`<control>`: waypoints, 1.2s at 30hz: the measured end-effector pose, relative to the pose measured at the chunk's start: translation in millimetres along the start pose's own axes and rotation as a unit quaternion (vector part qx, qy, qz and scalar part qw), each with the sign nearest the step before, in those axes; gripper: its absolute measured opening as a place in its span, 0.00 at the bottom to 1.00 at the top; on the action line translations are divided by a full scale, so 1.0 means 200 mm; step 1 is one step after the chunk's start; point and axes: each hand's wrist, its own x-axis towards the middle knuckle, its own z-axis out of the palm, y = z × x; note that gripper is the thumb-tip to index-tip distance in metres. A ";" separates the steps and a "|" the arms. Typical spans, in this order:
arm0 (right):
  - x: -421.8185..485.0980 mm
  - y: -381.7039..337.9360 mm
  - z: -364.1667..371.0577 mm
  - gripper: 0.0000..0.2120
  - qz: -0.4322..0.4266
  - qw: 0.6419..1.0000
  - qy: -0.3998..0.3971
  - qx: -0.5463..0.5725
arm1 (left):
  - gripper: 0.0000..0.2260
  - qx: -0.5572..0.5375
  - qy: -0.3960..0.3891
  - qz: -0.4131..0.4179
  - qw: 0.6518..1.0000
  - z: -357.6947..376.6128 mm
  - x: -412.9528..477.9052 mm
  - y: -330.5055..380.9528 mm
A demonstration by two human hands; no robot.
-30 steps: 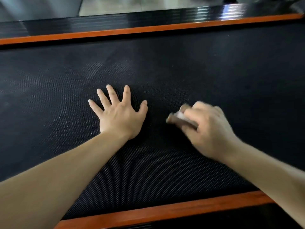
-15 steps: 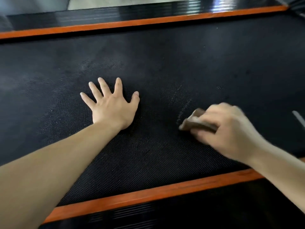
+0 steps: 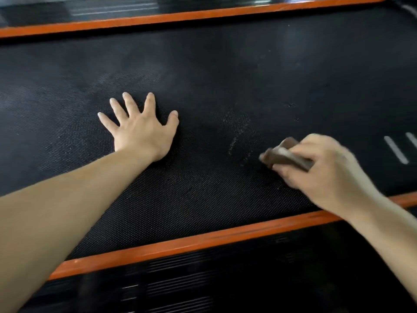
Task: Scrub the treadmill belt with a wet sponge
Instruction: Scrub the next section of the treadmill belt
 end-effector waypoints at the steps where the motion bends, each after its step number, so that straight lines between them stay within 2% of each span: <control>1: -0.05 -0.04 0.01 0.09 -0.020 0.999 -0.040 0.011 | 0.37 -0.001 0.002 -0.001 1.000 0.00 0.00 0.00; 3: -0.11 -0.09 -0.01 0.07 -0.046 0.992 -0.112 0.043 | 0.37 -0.002 0.004 -0.002 1.000 0.00 0.00 0.00; 4: -0.10 -0.07 -0.03 0.07 -0.046 0.991 -0.119 0.043 | 0.37 -0.004 0.004 -0.003 1.000 0.00 0.00 0.00; 8: -0.01 0.06 -0.09 0.12 0.018 1.000 -0.004 0.006 | 0.34 -0.024 0.008 0.006 1.000 -0.02 -0.03 0.00; 9: -0.02 0.07 -0.08 0.12 0.025 1.000 0.000 0.013 | 0.32 -0.029 0.012 0.014 0.999 -0.02 -0.03 0.00; 12: -0.12 0.00 -0.07 0.08 -0.031 0.992 -0.104 0.059 | 0.28 -0.039 0.019 0.047 0.998 -0.02 -0.04 0.00; 14: -0.12 0.00 -0.10 0.06 -0.049 0.986 -0.139 0.072 | 0.27 -0.038 0.011 0.044 0.998 -0.04 -0.04 0.03; 15: -0.09 0.03 -0.10 0.06 -0.055 0.988 -0.127 0.067 | 0.27 -0.039 0.001 0.032 0.999 -0.05 -0.04 0.06; 17: 0.03 0.12 -0.11 0.08 -0.039 0.998 -0.043 0.031 | 0.28 -0.048 -0.025 0.009 0.998 -0.05 -0.06 0.15; 19: 0.13 0.19 -0.10 0.09 0.018 0.999 0.046 -0.002 | 0.29 -0.043 -0.033 0.021 0.998 -0.02 -0.09 0.23; 20: 0.13 0.20 -0.08 0.09 0.025 0.997 0.065 -0.016 | 0.29 -0.036 -0.029 0.034 0.998 0.00 -0.11 0.25; 21: 0.11 0.17 -0.06 0.08 -0.003 0.998 0.059 -0.027 | 0.29 -0.031 -0.021 0.042 0.998 0.02 -0.11 0.26; 23: 0.01 0.08 -0.01 0.12 -0.097 0.995 -0.009 -0.027 | 0.29 -0.023 -0.012 0.040 0.999 0.03 -0.11 0.25; 25: 0.03 0.07 -0.02 0.15 -0.146 0.987 -0.058 -0.006 | 0.30 -0.015 -0.013 0.037 0.999 0.03 -0.10 0.25; 27: 0.20 0.14 -0.01 0.16 -0.154 0.987 -0.002 -0.037 | 0.30 -0.014 -0.011 0.039 0.999 0.03 -0.10 0.26; 30: 0.51 0.23 -0.01 0.19 -0.022 0.993 0.105 -0.047 | 0.30 -0.019 -0.008 0.036 0.999 0.04 -0.11 0.26; 31: 0.54 0.22 0.02 0.21 -0.005 0.992 0.124 -0.039 | 0.30 -0.018 -0.006 0.036 0.999 0.04 -0.11 0.26; 33: 0.48 0.13 0.09 0.19 -0.076 0.991 0.108 -0.020 | 0.30 -0.018 -0.002 0.037 0.999 0.04 -0.10 0.26; 35: 0.37 0.03 0.11 0.16 -0.141 0.989 0.032 0.012 | 0.30 -0.024 -0.001 0.036 0.999 0.04 -0.10 0.25; 36: 0.37 0.03 0.10 0.15 -0.160 0.987 0.017 -0.010 | 0.30 -0.028 -0.001 0.036 0.999 0.04 -0.10 0.26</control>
